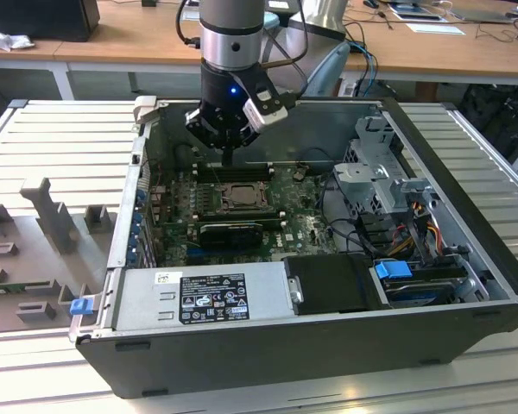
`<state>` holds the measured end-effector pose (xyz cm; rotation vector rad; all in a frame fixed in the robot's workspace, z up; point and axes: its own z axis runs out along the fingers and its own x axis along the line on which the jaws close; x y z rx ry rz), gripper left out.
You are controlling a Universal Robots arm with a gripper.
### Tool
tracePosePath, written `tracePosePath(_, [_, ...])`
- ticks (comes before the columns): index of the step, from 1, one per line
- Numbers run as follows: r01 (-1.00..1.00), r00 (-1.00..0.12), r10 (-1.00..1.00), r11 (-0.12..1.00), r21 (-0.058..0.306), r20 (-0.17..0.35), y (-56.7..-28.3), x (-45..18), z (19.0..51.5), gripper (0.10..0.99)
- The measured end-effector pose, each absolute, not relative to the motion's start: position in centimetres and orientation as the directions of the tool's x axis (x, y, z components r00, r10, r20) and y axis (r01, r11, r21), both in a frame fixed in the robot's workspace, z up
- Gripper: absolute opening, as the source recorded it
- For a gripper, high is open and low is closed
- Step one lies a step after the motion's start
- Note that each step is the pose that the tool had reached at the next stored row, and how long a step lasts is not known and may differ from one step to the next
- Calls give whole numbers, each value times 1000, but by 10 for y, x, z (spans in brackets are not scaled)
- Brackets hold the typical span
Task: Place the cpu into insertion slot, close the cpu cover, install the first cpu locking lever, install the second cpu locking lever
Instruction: 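Install the first cpu locking lever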
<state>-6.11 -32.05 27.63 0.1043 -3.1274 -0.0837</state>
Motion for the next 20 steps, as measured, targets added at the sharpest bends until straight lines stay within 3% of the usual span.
tracePosePath(14, [-52,-999,-52,997,58,5,-317,-106,265,106])
tracePosePath(20, [-52,-999,-52,997,58,5,-299,-108,260,106])
